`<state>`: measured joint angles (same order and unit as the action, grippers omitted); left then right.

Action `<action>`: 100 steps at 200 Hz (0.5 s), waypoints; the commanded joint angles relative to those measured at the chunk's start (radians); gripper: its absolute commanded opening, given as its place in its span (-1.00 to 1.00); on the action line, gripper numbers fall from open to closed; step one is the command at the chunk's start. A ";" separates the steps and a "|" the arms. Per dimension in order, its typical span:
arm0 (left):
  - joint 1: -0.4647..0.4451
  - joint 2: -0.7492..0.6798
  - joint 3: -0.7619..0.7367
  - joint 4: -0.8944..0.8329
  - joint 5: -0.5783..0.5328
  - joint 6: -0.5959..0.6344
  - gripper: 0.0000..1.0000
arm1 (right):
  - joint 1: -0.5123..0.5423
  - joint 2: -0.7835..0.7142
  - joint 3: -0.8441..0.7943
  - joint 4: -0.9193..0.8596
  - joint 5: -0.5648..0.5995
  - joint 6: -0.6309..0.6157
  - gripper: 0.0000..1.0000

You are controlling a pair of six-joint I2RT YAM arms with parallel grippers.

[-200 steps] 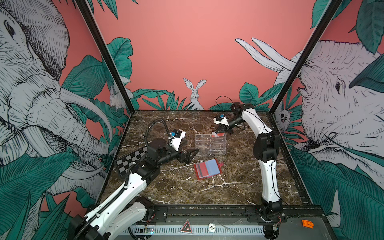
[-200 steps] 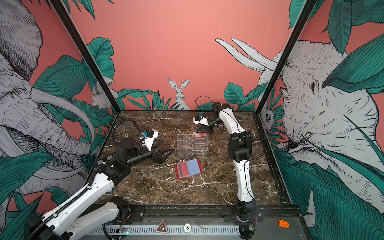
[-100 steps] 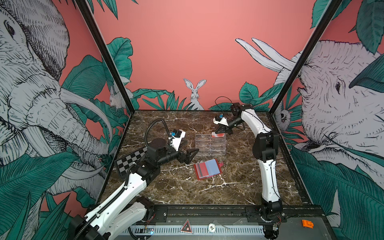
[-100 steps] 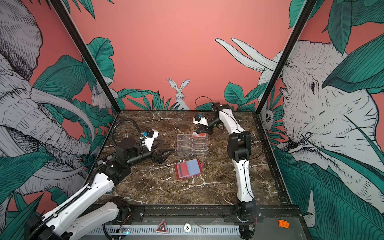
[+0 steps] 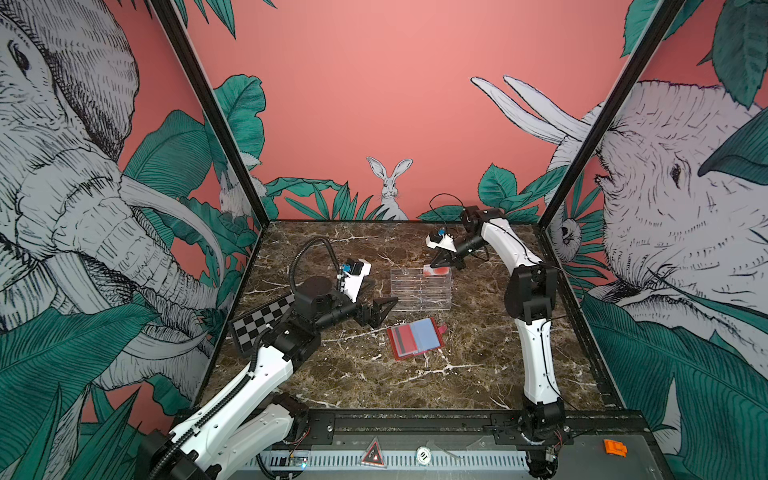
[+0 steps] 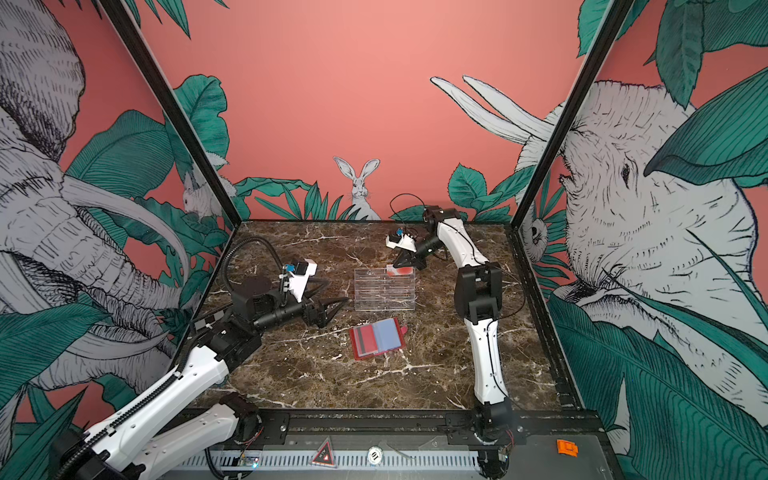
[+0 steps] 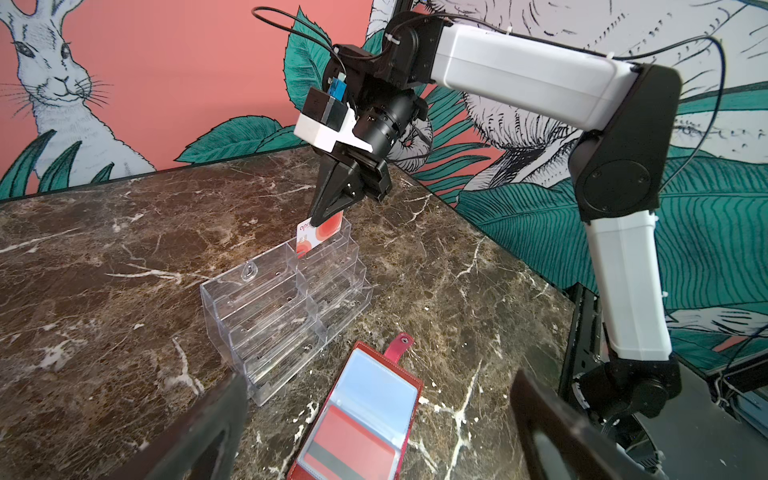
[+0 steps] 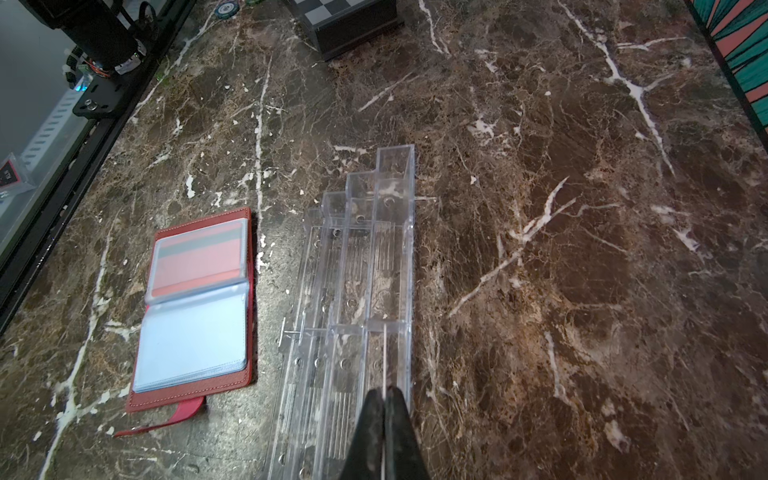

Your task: Take the credit cards out of the card holder

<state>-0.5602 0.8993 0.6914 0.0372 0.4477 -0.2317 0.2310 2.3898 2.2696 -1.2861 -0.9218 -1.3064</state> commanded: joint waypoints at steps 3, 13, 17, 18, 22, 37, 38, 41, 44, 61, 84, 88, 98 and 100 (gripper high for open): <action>0.003 -0.005 0.009 0.018 -0.002 0.015 0.98 | 0.001 0.020 0.001 -0.006 0.009 0.069 -1.00; 0.004 -0.001 0.011 0.018 0.000 0.018 0.98 | 0.001 0.017 0.000 -0.005 0.010 0.084 -1.00; 0.003 0.000 0.011 0.018 0.000 0.017 0.98 | 0.001 0.018 -0.001 -0.004 0.011 0.087 -1.00; 0.003 0.000 0.012 0.017 0.000 0.017 0.98 | 0.001 0.018 -0.001 -0.003 0.011 0.088 -1.00; 0.004 0.001 0.013 0.019 0.002 0.016 0.98 | 0.002 0.017 0.000 0.000 0.012 0.095 -1.00; 0.003 0.003 0.014 0.020 0.007 0.014 0.98 | 0.002 0.016 0.000 0.002 0.011 0.110 -1.00; 0.003 0.003 0.014 0.020 0.008 0.014 0.98 | 0.002 0.017 0.000 0.001 0.012 0.111 -1.00; 0.003 0.003 0.014 0.020 0.008 0.013 0.98 | 0.001 0.017 0.001 0.002 0.012 0.113 -1.00; 0.004 0.005 0.014 0.019 0.009 0.013 0.98 | 0.001 0.017 0.001 0.001 0.012 0.116 -1.00; 0.003 0.004 0.014 0.015 0.009 0.013 0.98 | 0.001 0.015 -0.001 0.004 0.011 0.128 -1.00; 0.003 0.003 0.014 0.011 0.009 0.012 0.98 | 0.002 0.018 -0.002 0.001 0.004 0.150 -0.99; 0.004 0.002 0.013 0.011 0.009 0.012 0.98 | 0.002 0.019 -0.002 0.000 0.003 0.150 -0.98; 0.004 0.000 0.013 0.009 0.011 0.012 0.98 | 0.003 0.019 -0.005 0.001 0.004 0.154 -0.95; 0.005 0.001 0.013 0.009 0.011 0.012 0.98 | 0.003 0.019 -0.005 0.000 0.001 0.156 -0.94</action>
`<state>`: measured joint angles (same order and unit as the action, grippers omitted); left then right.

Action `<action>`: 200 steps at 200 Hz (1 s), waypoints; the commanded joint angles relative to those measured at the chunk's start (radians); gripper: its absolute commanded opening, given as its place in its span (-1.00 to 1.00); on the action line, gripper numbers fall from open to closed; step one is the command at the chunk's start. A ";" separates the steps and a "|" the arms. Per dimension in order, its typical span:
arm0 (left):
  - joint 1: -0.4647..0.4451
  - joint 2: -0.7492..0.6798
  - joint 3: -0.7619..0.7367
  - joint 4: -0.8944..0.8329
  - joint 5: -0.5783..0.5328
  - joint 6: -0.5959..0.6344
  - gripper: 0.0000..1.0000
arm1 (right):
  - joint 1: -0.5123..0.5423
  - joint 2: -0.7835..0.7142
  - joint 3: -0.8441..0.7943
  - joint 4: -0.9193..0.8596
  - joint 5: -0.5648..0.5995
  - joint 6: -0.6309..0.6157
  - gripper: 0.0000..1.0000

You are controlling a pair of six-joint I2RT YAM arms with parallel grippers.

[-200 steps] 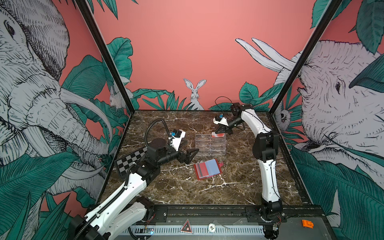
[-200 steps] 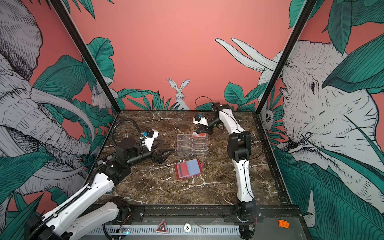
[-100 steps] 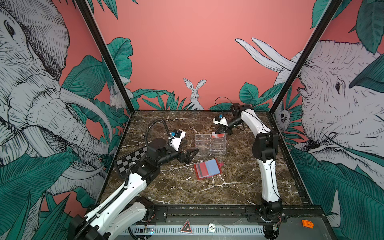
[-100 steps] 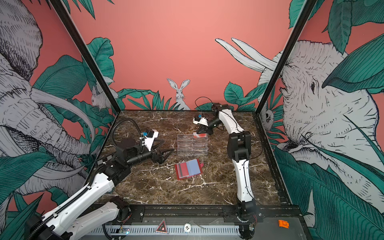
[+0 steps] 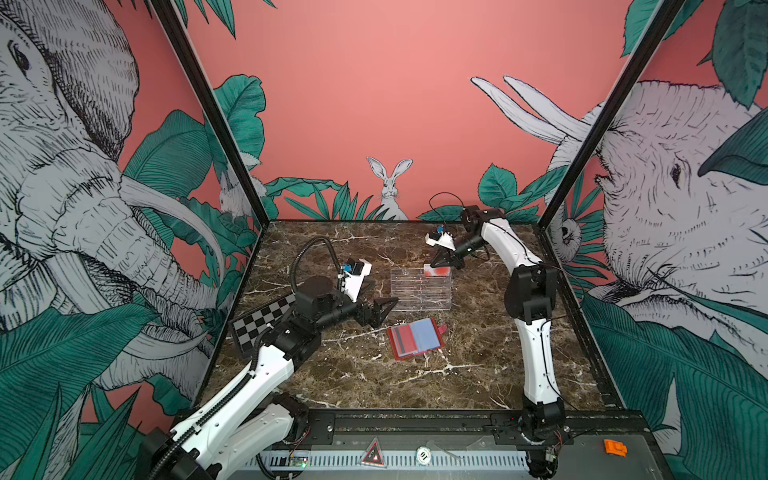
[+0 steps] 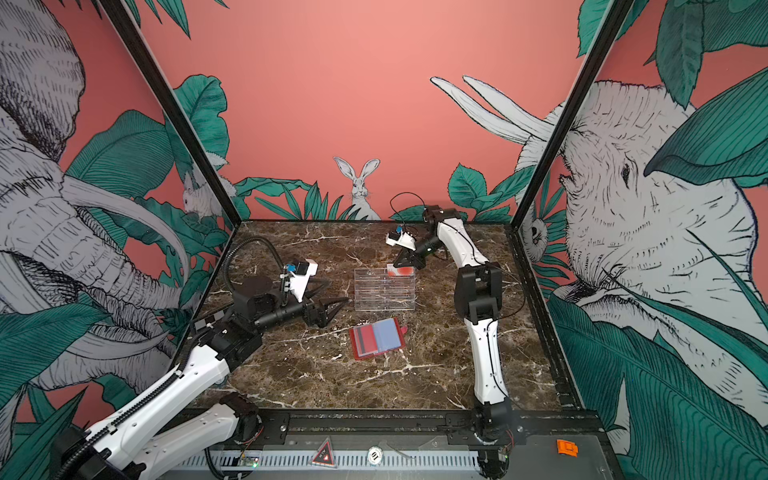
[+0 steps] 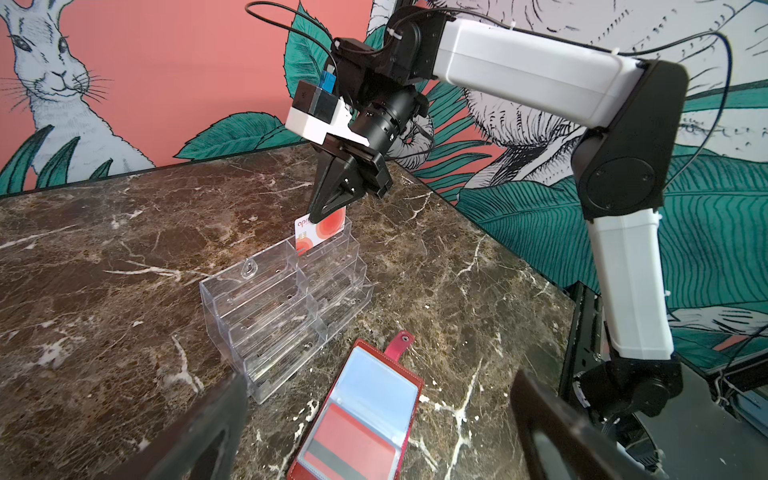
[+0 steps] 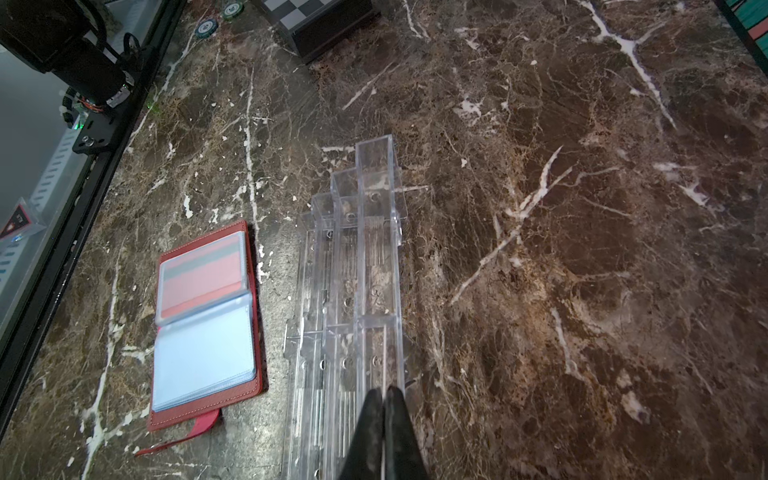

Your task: Take the credit cards out of the card holder

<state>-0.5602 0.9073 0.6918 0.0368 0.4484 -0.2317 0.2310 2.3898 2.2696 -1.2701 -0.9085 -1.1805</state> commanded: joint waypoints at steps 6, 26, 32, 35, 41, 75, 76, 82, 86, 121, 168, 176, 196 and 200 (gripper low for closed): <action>0.003 -0.008 0.013 0.007 0.010 0.012 0.98 | 0.002 0.019 -0.006 -0.018 -0.012 0.031 -0.92; 0.003 -0.013 0.012 -0.002 0.003 0.013 0.98 | 0.004 0.018 -0.008 -0.017 -0.012 0.033 -0.87; 0.003 -0.012 0.012 -0.003 0.003 0.014 0.98 | 0.002 0.017 -0.007 -0.014 -0.012 0.033 -0.85; 0.004 -0.012 0.012 -0.003 0.004 0.013 0.98 | 0.003 0.018 -0.008 -0.014 -0.012 0.034 -0.84; 0.003 -0.012 0.012 -0.003 0.004 0.015 0.98 | 0.003 0.017 -0.007 -0.012 -0.012 0.036 -0.81; 0.003 -0.014 0.013 -0.005 0.004 0.012 0.98 | 0.003 0.005 -0.009 0.007 -0.021 0.047 -0.69; 0.003 -0.014 0.013 -0.005 0.004 0.012 0.98 | 0.002 0.005 -0.009 0.007 -0.021 0.049 -0.69; 0.003 -0.015 0.014 -0.007 0.004 0.012 0.98 | 0.003 0.001 -0.009 0.011 -0.021 0.051 -0.68; 0.004 -0.017 0.014 -0.007 0.004 0.012 0.98 | 0.003 -0.002 -0.009 0.014 -0.022 0.053 -0.68; 0.003 -0.030 0.014 -0.015 -0.003 0.012 0.98 | 0.004 -0.043 -0.012 0.059 -0.032 0.079 -0.54; 0.004 -0.034 0.005 -0.003 0.002 -0.005 0.98 | 0.003 -0.163 -0.107 0.206 -0.033 0.156 -0.24; 0.004 -0.036 0.003 -0.003 0.002 -0.010 0.98 | 0.004 -0.187 -0.128 0.238 -0.024 0.170 -0.22; 0.004 -0.039 -0.006 -0.002 -0.006 -0.033 0.98 | 0.002 -0.252 -0.192 0.320 -0.015 0.223 -0.11; 0.003 -0.039 -0.008 -0.002 -0.011 -0.041 0.98 | 0.002 -0.267 -0.209 0.339 -0.014 0.231 -0.10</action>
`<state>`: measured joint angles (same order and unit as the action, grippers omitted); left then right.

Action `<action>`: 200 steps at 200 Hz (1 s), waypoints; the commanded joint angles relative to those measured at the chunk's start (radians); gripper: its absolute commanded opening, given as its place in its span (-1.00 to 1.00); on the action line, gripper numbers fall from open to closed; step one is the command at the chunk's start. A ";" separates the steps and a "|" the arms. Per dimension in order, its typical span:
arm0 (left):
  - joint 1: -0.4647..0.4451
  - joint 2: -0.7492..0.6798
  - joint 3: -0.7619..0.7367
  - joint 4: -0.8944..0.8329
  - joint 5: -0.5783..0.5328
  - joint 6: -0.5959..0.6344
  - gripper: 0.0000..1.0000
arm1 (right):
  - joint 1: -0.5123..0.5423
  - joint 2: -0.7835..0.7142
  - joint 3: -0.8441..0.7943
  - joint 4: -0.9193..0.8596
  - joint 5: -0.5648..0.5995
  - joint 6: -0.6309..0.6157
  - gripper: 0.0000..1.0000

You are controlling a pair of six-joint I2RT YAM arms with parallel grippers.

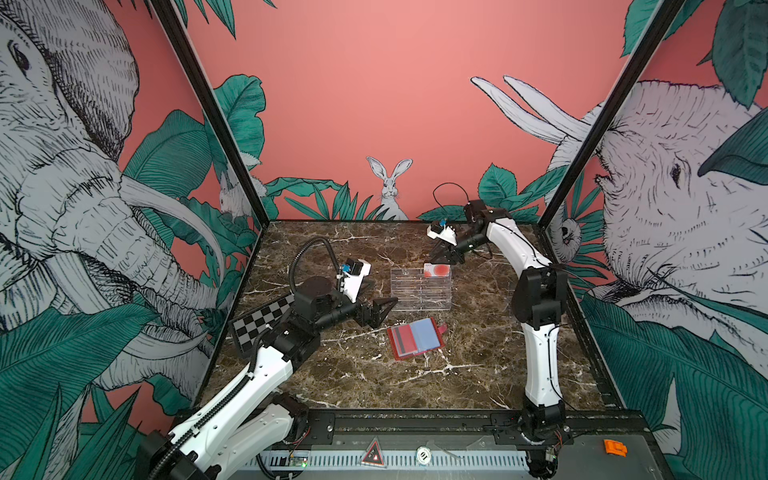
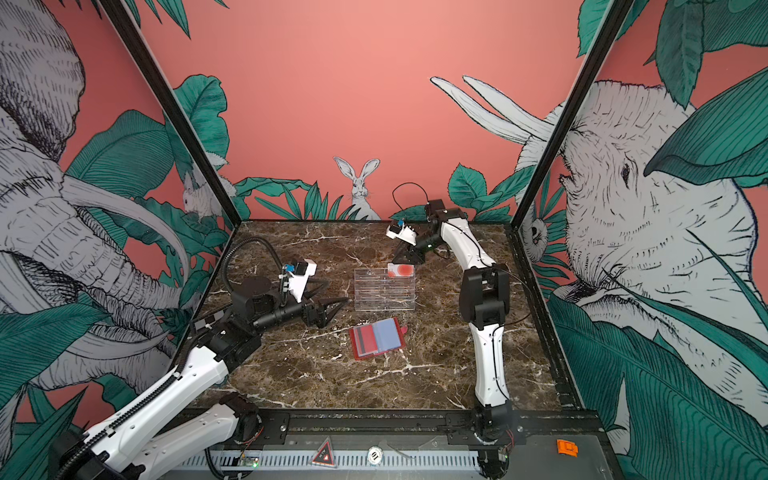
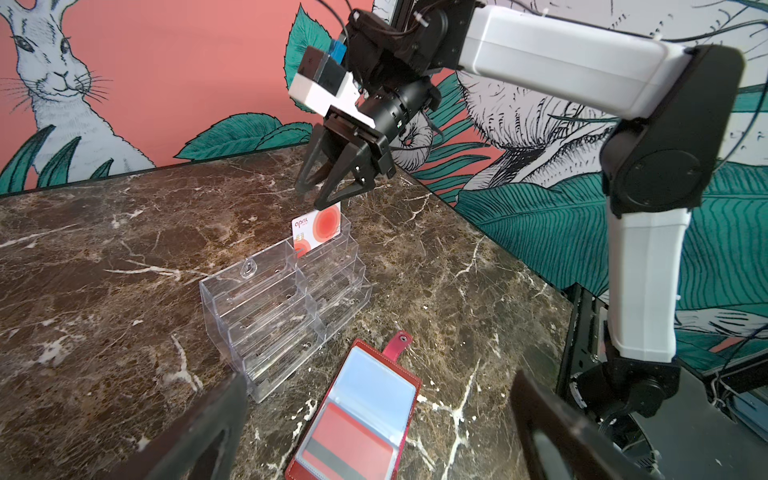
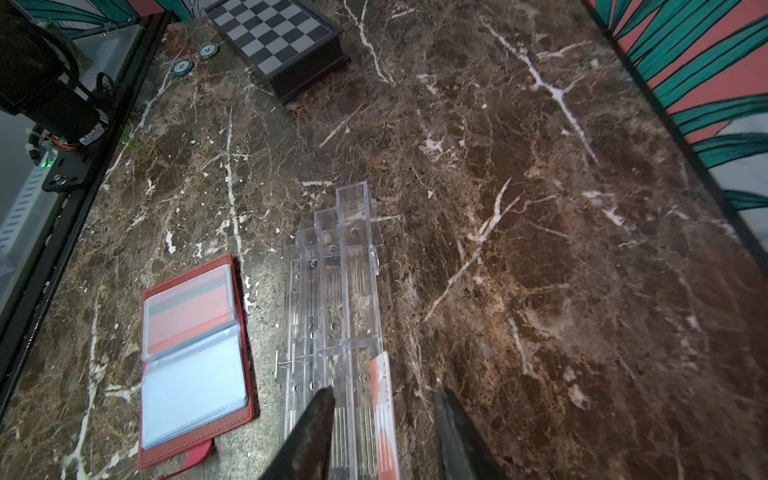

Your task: Take the credit cards out of the card holder

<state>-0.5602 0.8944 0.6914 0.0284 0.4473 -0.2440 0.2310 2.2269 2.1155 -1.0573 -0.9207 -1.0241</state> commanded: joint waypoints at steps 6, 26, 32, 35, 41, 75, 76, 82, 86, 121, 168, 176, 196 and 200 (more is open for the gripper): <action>0.003 -0.025 -0.010 0.007 -0.017 -0.046 0.98 | 0.002 -0.129 -0.083 0.163 0.004 0.094 -0.07; 0.003 -0.014 -0.018 0.004 -0.022 -0.111 0.98 | 0.001 -0.226 -0.191 0.313 0.046 0.175 -0.01; 0.003 -0.009 -0.019 0.000 -0.024 -0.137 0.98 | -0.002 -0.260 -0.230 0.376 0.071 0.210 0.00; 0.003 -0.007 -0.021 -0.003 -0.025 -0.149 0.98 | -0.002 -0.279 -0.252 0.409 0.086 0.229 0.00; 0.003 -0.001 -0.024 -0.007 -0.029 -0.174 0.98 | -0.005 -0.317 -0.299 0.487 0.117 0.280 0.02; 0.003 0.031 -0.058 0.000 -0.028 -0.319 0.98 | -0.035 -0.556 -0.595 0.990 0.326 0.695 0.50; 0.003 0.031 -0.059 0.001 -0.027 -0.324 0.98 | -0.037 -0.562 -0.604 0.996 0.332 0.702 0.52; 0.004 0.037 -0.068 0.007 -0.023 -0.353 0.98 | -0.046 -0.604 -0.646 1.062 0.357 0.769 0.59; 0.004 0.042 -0.075 0.014 -0.021 -0.373 0.98 | -0.050 -0.618 -0.670 1.097 0.376 0.807 0.64; 0.003 0.078 -0.177 0.137 -0.013 -0.571 0.98 | -0.102 -0.849 -0.879 1.281 0.454 1.111 0.84; -0.003 0.139 -0.262 0.203 0.025 -0.713 0.98 | -0.110 -1.027 -0.949 1.041 0.467 1.304 0.67; -0.006 0.152 -0.267 0.206 0.029 -0.723 0.98 | -0.110 -1.051 -0.967 1.002 0.468 1.330 0.62; -0.018 0.182 -0.280 0.239 0.048 -0.744 0.98 | -0.110 -1.125 -1.060 1.005 0.454 1.413 0.57; -0.019 0.187 -0.282 0.240 0.049 -0.747 0.98 | -0.110 -1.138 -1.080 1.008 0.444 1.427 0.56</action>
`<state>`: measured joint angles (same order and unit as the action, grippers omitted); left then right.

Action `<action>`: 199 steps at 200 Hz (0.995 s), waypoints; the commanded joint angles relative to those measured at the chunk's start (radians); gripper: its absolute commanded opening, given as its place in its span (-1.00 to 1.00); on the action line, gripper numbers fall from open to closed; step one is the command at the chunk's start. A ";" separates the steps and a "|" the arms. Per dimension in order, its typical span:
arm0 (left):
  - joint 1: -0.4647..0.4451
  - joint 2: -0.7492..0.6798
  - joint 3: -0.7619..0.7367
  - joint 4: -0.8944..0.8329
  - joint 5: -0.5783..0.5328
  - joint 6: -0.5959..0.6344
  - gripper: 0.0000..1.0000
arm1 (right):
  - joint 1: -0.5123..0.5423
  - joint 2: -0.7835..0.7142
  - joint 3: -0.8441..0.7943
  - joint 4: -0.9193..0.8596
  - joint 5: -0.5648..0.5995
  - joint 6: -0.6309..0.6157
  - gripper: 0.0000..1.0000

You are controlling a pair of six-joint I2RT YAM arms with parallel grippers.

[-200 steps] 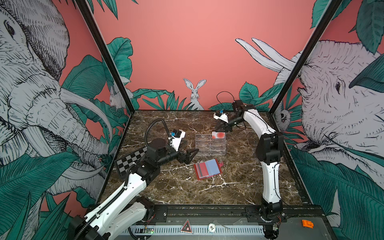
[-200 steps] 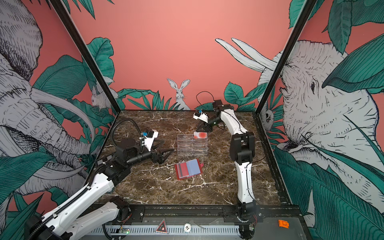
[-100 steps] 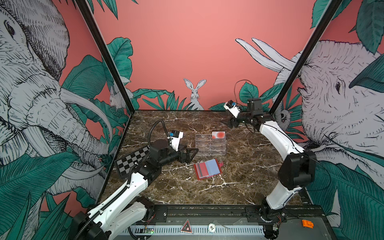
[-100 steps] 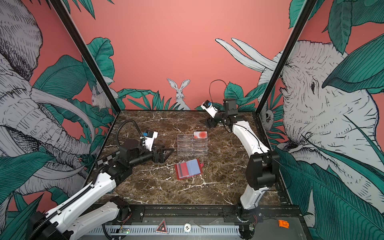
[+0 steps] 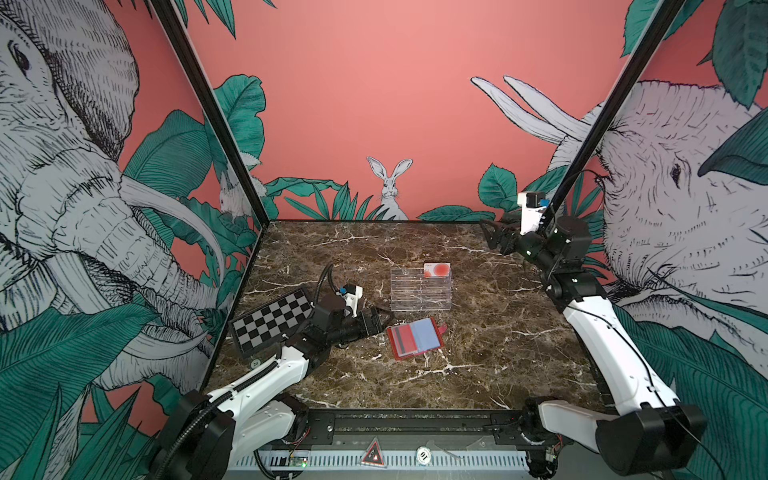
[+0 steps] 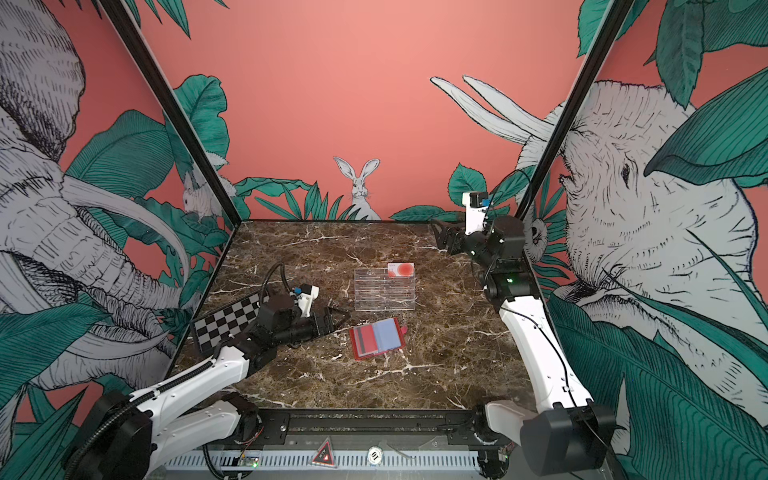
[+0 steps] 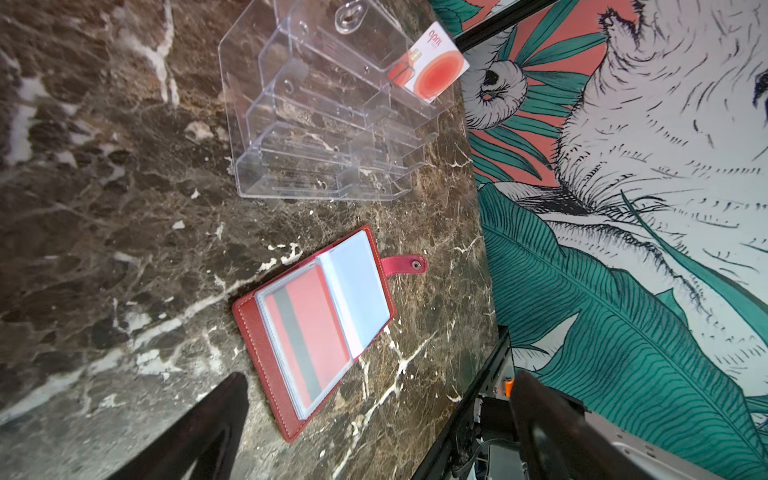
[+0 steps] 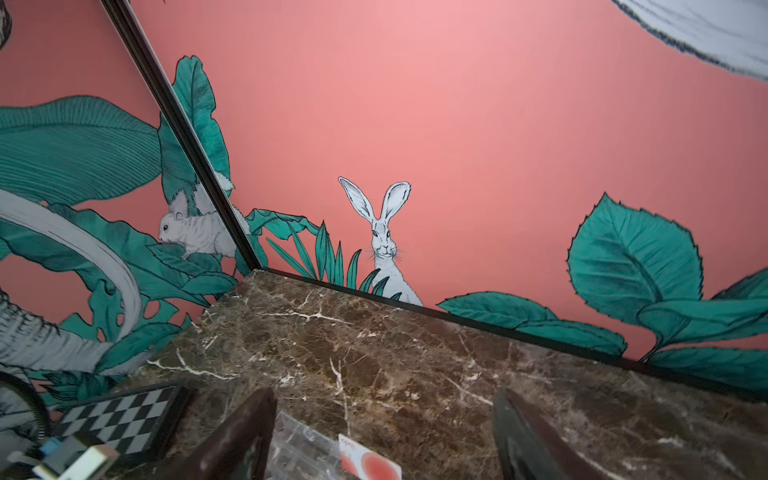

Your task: Take the credit cards out of the card holder

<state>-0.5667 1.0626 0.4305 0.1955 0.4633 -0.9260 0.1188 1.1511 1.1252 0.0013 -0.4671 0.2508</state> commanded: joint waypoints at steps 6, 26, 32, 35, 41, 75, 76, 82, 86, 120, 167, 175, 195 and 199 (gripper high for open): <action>-0.017 0.026 -0.024 0.074 0.033 -0.071 0.98 | 0.003 -0.080 -0.112 -0.049 -0.027 0.173 0.53; -0.027 0.054 -0.040 0.100 0.029 -0.095 0.98 | 0.006 -0.127 -0.178 -0.077 -0.081 0.228 0.42; -0.031 0.063 -0.045 0.117 0.029 -0.106 0.98 | 0.010 -0.139 -0.195 -0.091 -0.091 0.241 0.41; -0.032 0.070 -0.049 0.124 0.029 -0.114 0.98 | 0.013 -0.145 -0.207 -0.096 -0.095 0.248 0.41; -0.034 0.083 -0.054 0.141 0.029 -0.125 0.98 | 0.020 -0.153 -0.225 -0.106 -0.103 0.258 0.39; -0.061 0.210 -0.040 0.210 0.081 -0.159 0.96 | 0.151 -0.166 -0.309 -0.179 -0.053 0.247 0.22; -0.061 0.215 -0.039 0.211 0.083 -0.161 0.96 | 0.153 -0.166 -0.312 -0.181 -0.050 0.246 0.22; -0.066 0.241 -0.040 0.237 0.090 -0.174 0.94 | 0.187 -0.166 -0.330 -0.185 -0.034 0.251 0.17; -0.069 0.259 -0.044 0.257 0.095 -0.186 0.92 | 0.206 -0.165 -0.343 -0.186 -0.025 0.258 0.14; -0.096 0.379 -0.073 0.418 0.100 -0.275 0.81 | 0.362 -0.136 -0.454 -0.133 0.058 0.338 0.00; -0.123 0.398 -0.107 0.441 0.065 -0.301 0.70 | 0.516 -0.043 -0.529 -0.045 0.151 0.392 -0.16; -0.124 0.387 -0.115 0.425 0.055 -0.296 0.70 | 0.529 -0.021 -0.534 -0.029 0.156 0.398 -0.20; -0.124 0.370 -0.119 0.391 0.046 -0.283 0.69 | 0.561 0.041 -0.540 0.000 0.164 0.406 -0.25; -0.124 0.371 -0.120 0.391 0.046 -0.282 0.69 | 0.569 0.052 -0.537 0.002 0.167 0.407 -0.26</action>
<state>-0.6872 1.4628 0.3313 0.6010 0.5316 -1.2045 0.6548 1.1538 0.5888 -0.0860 -0.3454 0.6296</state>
